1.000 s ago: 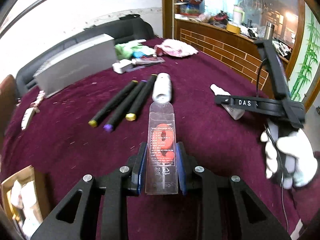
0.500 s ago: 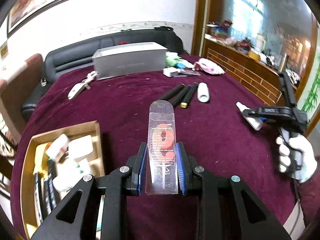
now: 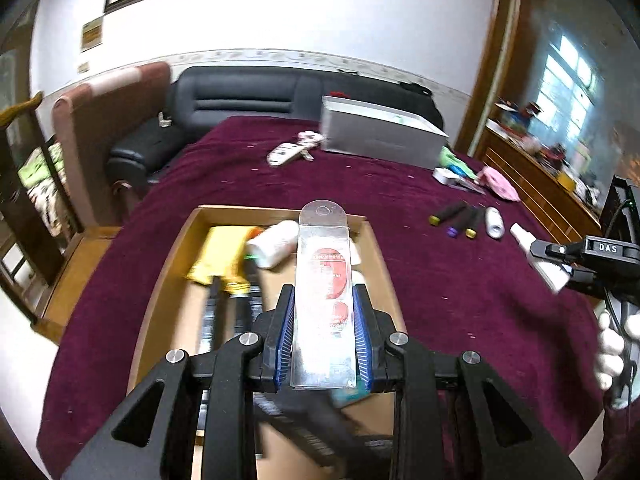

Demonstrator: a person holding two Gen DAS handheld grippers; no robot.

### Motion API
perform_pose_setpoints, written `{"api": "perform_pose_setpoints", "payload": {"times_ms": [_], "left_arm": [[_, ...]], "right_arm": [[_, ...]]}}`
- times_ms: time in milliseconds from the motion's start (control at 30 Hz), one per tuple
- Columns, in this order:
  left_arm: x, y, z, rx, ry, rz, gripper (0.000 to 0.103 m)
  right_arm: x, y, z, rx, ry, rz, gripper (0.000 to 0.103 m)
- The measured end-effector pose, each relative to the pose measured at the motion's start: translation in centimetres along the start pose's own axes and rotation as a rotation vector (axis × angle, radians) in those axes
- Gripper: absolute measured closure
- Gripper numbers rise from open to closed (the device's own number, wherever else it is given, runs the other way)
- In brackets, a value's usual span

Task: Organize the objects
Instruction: 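Carry the clear package and white spray bottle over the cardboard tray, then lower the package and spray bottle into the tray and open both grippers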

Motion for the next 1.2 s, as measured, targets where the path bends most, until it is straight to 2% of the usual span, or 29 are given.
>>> {"api": "perform_pose_setpoints", "payload": {"times_ms": [233,533,933,1200], "left_arm": [[0.3,0.3,-3.6,-0.015,0.040,0.005,0.080],[3.5,0.3,-6.7,0.005,0.076,-0.050,0.080],[6.1,-0.9,-9.1,-0.009,0.093,-0.117,0.080],[6.1,-0.9,-9.1,-0.008,0.096,-0.124,0.079]], "right_arm": [[4.8,-2.3,-6.5,-0.040,0.077,-0.088,0.075],[11.3,-5.9,-12.3,-0.076,0.116,-0.207,0.075],[17.4,-9.4,-15.8,-0.083,0.117,-0.329,0.075],[19.2,-10.2,-16.0,-0.096,0.097,-0.356,0.075]]}}
Point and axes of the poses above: each gripper's, at about its wrist camera, not at the fingertips, and x roughly the way its jaws point, z to its right, y to its top, the point moved 2 cm from there along x, roughly the way its jaws point, and after that the axes turned 14 degrees about z, right-handed, at the moved point
